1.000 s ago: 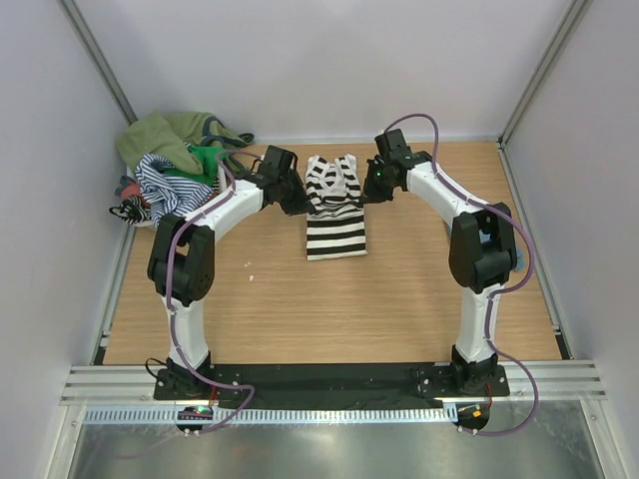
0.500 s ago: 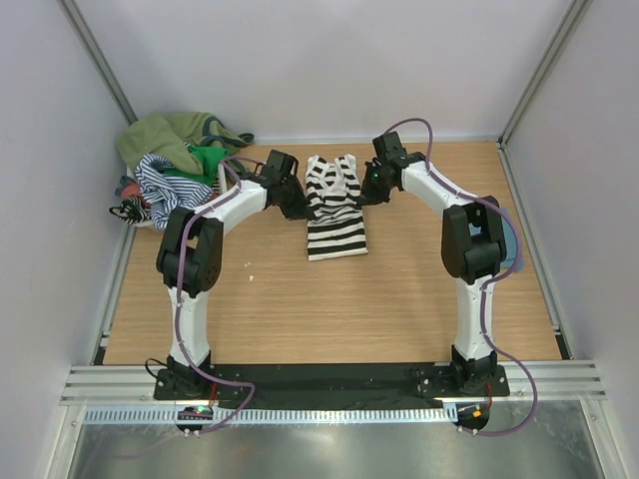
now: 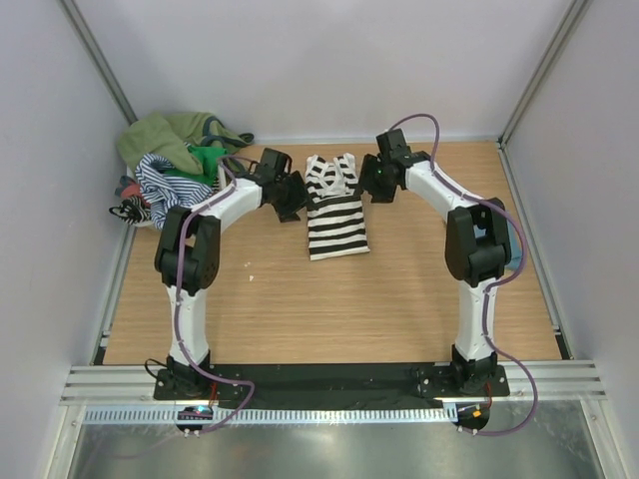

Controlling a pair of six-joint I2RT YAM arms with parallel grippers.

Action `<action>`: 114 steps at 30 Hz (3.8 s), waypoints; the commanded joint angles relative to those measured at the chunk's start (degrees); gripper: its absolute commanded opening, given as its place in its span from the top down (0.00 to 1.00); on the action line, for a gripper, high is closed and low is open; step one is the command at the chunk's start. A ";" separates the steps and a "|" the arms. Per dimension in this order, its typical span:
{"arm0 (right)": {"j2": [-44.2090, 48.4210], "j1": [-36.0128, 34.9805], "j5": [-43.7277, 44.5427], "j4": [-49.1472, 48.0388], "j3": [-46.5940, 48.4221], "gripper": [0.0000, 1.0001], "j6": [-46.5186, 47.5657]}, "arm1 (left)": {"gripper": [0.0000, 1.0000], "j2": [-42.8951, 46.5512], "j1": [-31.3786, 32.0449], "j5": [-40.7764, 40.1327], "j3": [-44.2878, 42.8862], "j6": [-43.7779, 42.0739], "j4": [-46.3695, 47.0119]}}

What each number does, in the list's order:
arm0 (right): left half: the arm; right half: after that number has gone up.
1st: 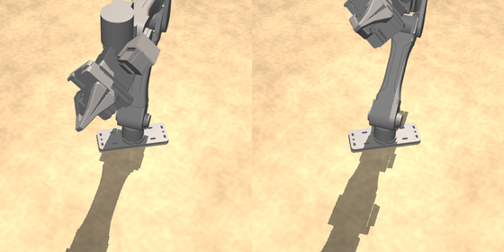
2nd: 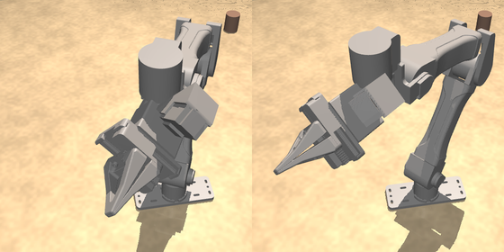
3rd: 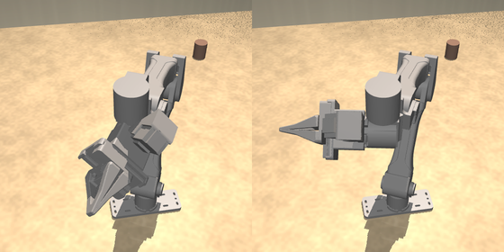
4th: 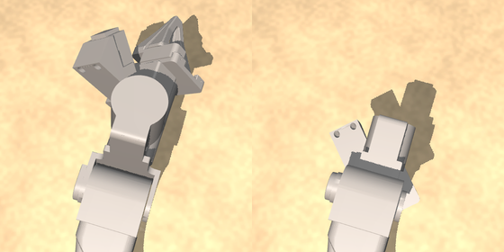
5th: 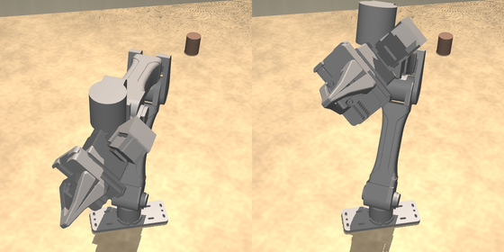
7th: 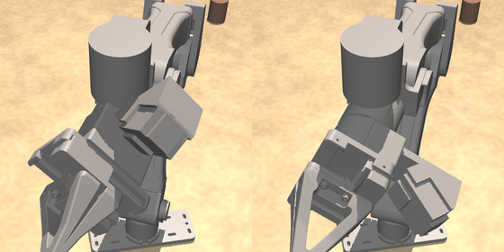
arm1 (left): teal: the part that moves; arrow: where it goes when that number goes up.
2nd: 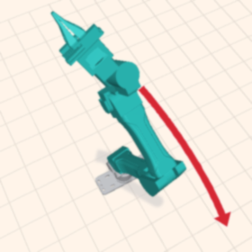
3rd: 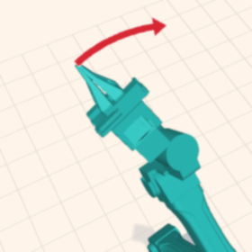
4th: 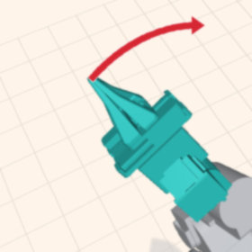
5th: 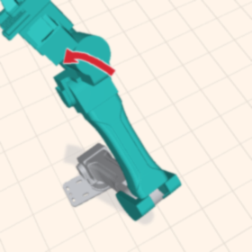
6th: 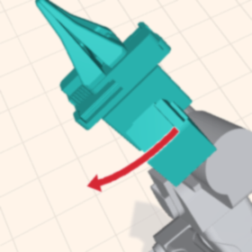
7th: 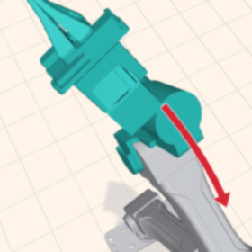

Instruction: Fold and stack the tank tops

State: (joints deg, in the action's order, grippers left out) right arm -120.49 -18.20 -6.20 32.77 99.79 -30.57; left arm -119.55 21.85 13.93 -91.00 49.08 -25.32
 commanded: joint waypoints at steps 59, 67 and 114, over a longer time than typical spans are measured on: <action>20.91 -1.58 -15.34 -23.02 -46.70 0.53 1.39 | 0.51 15.75 9.79 -5.41 29.83 -1.62 9.50; 20.38 -2.72 -13.05 -23.46 -48.28 0.89 1.21 | 0.48 18.82 10.41 -7.51 31.23 -2.23 8.80; 48.63 -10.45 -6.90 -14.25 -66.91 0.99 -2.47 | 1.00 36.57 22.97 -13.41 47.84 2.60 8.19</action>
State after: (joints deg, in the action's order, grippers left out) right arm -79.53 -28.29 -17.21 13.39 35.16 -31.38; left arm -87.55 43.05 3.03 -44.21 50.15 -14.24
